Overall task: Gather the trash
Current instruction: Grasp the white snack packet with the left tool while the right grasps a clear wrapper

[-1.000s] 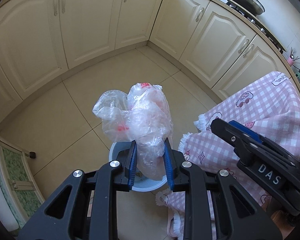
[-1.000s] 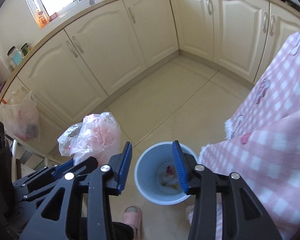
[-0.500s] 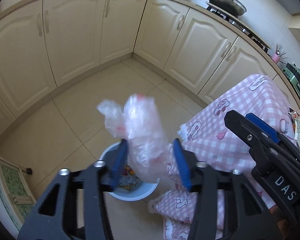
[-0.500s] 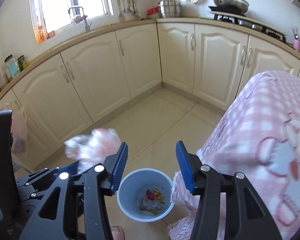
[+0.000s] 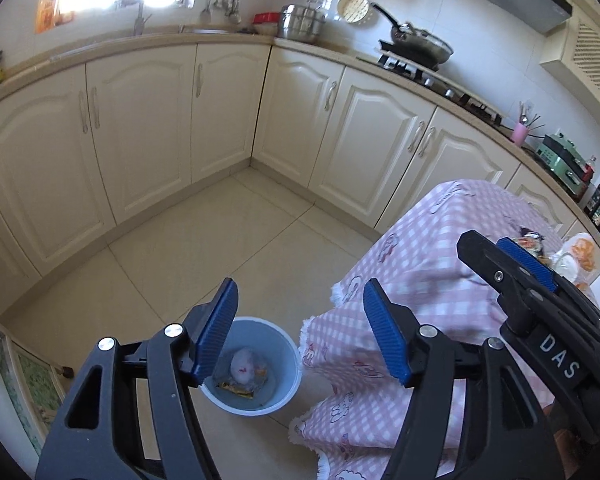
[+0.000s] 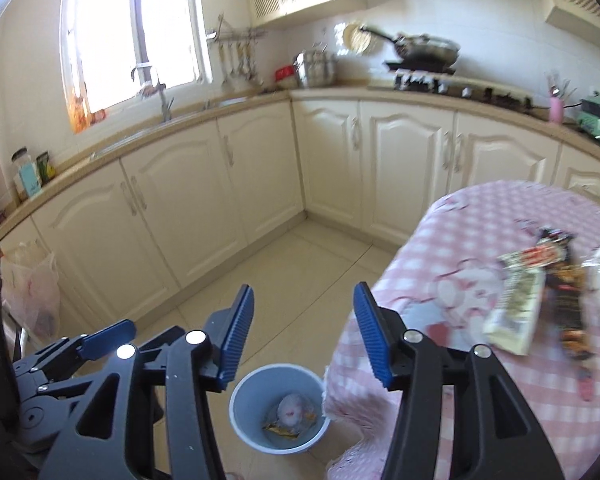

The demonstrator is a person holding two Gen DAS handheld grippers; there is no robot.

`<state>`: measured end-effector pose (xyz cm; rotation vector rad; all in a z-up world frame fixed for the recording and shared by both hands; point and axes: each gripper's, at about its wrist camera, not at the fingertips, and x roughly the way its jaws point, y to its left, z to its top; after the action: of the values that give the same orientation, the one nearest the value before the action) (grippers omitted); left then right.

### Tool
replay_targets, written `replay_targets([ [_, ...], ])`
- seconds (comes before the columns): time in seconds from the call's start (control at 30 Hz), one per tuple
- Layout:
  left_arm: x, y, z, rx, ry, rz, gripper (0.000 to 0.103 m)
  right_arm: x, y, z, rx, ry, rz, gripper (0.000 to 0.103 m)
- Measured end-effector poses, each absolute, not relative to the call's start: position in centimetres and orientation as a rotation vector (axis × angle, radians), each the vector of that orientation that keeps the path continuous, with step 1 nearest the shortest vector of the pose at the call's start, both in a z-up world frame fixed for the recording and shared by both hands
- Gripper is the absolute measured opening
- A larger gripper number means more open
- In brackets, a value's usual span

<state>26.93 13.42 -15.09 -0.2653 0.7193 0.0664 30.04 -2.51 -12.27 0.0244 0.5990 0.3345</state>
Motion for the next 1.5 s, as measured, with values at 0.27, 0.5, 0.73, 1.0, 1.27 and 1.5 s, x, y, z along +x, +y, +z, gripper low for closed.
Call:
replay_targets([
  [0.27, 24.4, 8.0, -11.0, -0.184, 0.641, -0.009, 0.073, 26.2, -9.5, -8.8, 0.084, 0.516, 0.247, 0.055],
  [0.5, 25.4, 1.4, -10.5, -0.112, 0.666, -0.131, 0.073, 24.4, -18.1, -8.4, 0.128, 0.507, 0.083, 0.057],
  [0.73, 27.9, -4.5, -11.5, -0.046, 0.714, -0.214, 0.073, 24.5, -25.9, -10.3, 0.164, 0.567, -0.08, 0.058],
  [1.0, 31.2, -7.7, -13.4, -0.018, 0.778, -0.232, 0.073, 27.7, -30.2, -13.2, 0.206, 0.699, -0.091, 0.063],
  [1.27, 34.0, -8.2, -14.5, -0.013, 0.817, -0.253, 0.066, 31.3, -30.1, -14.5, 0.193, 0.773, -0.039, 0.063],
  [1.5, 35.4, -9.1, -15.5, 0.026, 0.841, -0.252, 0.049, 32.9, -29.4, -15.4, 0.187, 0.842, 0.0, 0.045],
])
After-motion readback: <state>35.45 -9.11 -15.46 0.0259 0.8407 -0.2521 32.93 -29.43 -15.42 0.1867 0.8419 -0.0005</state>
